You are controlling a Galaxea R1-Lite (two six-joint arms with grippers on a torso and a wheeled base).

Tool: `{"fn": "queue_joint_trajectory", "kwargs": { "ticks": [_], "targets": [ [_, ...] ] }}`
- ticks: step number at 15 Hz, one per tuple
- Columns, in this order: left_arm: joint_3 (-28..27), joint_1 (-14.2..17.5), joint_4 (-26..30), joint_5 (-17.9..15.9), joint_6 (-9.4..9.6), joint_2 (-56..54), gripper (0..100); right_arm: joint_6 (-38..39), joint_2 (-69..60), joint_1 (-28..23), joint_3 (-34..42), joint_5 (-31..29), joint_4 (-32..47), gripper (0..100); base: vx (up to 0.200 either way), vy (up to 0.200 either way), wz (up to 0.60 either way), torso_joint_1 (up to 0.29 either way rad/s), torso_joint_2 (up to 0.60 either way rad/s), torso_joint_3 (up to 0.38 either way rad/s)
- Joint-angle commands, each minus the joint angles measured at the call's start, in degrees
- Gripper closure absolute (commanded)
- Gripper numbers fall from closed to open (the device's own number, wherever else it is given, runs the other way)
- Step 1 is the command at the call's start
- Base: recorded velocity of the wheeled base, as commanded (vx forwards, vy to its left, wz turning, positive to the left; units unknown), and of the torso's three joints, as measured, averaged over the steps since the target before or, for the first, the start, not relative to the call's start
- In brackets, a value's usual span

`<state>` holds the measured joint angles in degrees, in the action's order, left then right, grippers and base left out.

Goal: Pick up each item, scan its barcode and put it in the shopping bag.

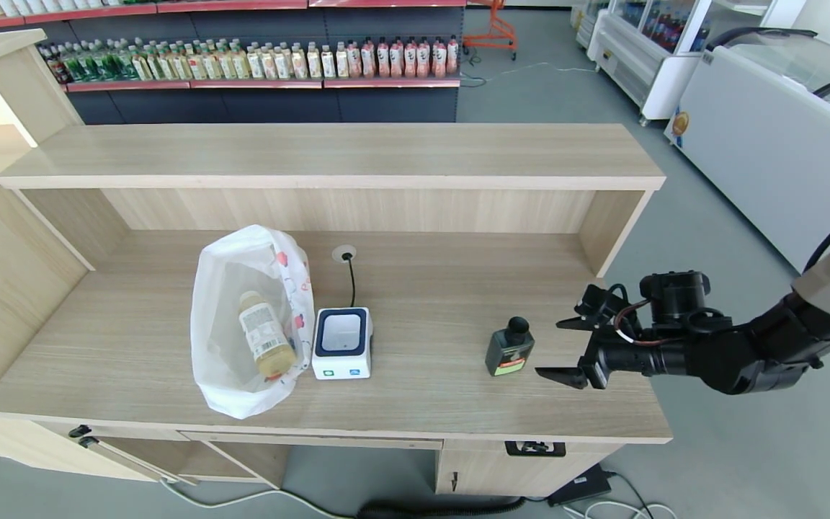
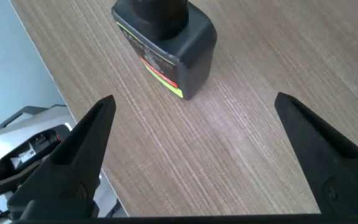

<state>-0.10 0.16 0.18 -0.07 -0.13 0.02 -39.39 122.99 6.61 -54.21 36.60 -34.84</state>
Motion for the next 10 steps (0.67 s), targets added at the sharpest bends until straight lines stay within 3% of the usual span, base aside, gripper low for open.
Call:
{"fn": "queue_joint_trajectory", "kwargs": {
  "ticks": [1, 6, 7, 10],
  "targets": [
    [0.01, 0.02, -0.01, -0.01, 0.05, -0.02, 0, 0.36, 4.45, 1.57, -5.20, 0.14, 0.12, 0, 0.000, 0.000, 0.00, 0.000, 0.00, 0.000],
    [0.01, 0.02, -0.01, -0.01, -0.04, -0.02, 0, 0.10, 7.09, 5.17, -7.05, 1.99, 0.04, 0, 0.000, 0.000, 0.00, 0.000, 0.00, 0.000],
    [0.01, 0.02, -0.01, -0.01, -0.04, -0.02, 0, 0.01, 7.61, 5.43, -7.14, 1.81, 0.04, 100, 0.000, 0.000, 0.00, 0.000, 0.00, 0.000],
    [0.01, 0.02, -0.01, -0.01, -0.04, -0.02, 0, -2.36, 9.99, 5.87, -8.10, 1.64, -0.40, 100, 0.000, 0.000, 0.00, 0.000, 0.00, 0.000]
  ]
}}
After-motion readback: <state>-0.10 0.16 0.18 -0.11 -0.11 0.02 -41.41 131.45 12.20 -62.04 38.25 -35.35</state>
